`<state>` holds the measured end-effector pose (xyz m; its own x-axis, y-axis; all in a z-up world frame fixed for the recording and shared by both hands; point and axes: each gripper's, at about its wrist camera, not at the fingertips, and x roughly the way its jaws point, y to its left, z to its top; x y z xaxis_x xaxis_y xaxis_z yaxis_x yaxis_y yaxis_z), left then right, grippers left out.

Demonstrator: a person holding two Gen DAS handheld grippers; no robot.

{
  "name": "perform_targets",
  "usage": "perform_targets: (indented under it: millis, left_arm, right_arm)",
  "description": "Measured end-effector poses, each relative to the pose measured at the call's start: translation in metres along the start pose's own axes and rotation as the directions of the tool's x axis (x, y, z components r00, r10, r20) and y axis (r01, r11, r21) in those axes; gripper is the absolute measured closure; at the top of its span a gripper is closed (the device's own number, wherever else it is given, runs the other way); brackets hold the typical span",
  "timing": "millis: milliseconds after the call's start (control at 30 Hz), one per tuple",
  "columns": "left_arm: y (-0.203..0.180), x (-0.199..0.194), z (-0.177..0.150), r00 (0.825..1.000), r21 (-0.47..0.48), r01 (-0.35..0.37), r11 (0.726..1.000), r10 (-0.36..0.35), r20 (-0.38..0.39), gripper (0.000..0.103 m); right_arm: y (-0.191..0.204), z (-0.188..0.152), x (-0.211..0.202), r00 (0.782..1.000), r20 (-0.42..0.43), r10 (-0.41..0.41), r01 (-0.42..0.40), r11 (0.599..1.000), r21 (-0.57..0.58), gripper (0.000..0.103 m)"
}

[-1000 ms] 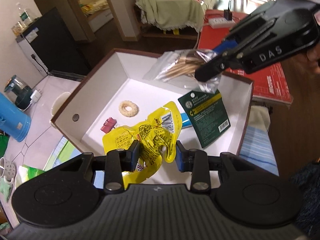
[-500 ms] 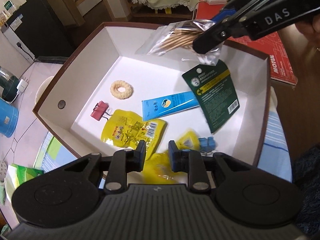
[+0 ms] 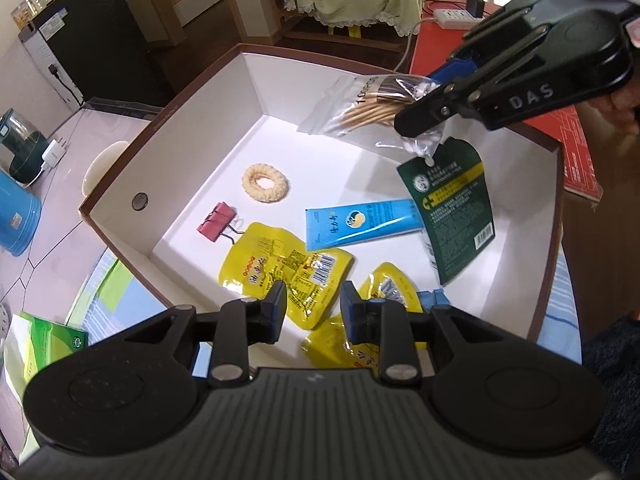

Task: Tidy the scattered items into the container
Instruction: 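Open the left tool dropping the yellow packet while the right tool releases the swab bag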

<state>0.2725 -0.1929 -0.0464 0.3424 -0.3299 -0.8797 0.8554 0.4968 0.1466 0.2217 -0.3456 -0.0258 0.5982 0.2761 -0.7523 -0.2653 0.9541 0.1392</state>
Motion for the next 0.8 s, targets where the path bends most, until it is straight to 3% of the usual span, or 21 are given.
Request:
perform_targets:
  millis: [333, 533, 567, 600, 633, 700, 800]
  left_arm:
    - [0.029, 0.007, 0.012, 1.000, -0.037, -0.015, 0.999, 0.016, 0.027, 0.077]
    - [0.040, 0.013, 0.015, 0.999, -0.053, -0.012, 0.999, 0.014, 0.034, 0.077]
    - [0.041, 0.013, 0.015, 0.999, -0.057, -0.010, 0.998, 0.012, 0.034, 0.077]
    - [0.042, 0.014, 0.014, 0.999, -0.061, -0.008, 0.998, 0.010, 0.035, 0.077]
    - [0.043, 0.014, 0.014, 0.999, -0.065, -0.007, 0.998, 0.009, 0.036, 0.077]
    - [0.044, 0.014, 0.013, 0.999, -0.070, -0.005, 0.998, 0.008, 0.036, 0.077]
    - [0.044, 0.013, 0.011, 0.999, -0.080, -0.005, 0.997, 0.008, 0.039, 0.077]
  right_arm:
    - [0.001, 0.015, 0.033, 0.996, -0.001, -0.094, 0.094, 0.996, -0.009, 0.081]
    - [0.014, 0.020, 0.054, 0.982, 0.020, -0.186, 0.187, 0.975, -0.120, 0.080]
    - [0.015, 0.019, 0.057, 0.981, 0.023, -0.195, 0.196, 0.971, -0.136, 0.069]
    - [0.017, 0.019, 0.059, 0.979, 0.029, -0.204, 0.206, 0.967, -0.147, 0.033]
    - [0.018, 0.017, 0.058, 0.975, 0.051, -0.216, 0.221, 0.963, -0.152, 0.019]
    - [0.021, 0.015, 0.054, 0.974, 0.103, -0.200, 0.215, 0.963, -0.165, 0.018]
    - [0.024, 0.015, 0.054, 0.968, 0.103, -0.228, 0.244, 0.953, -0.181, 0.018]
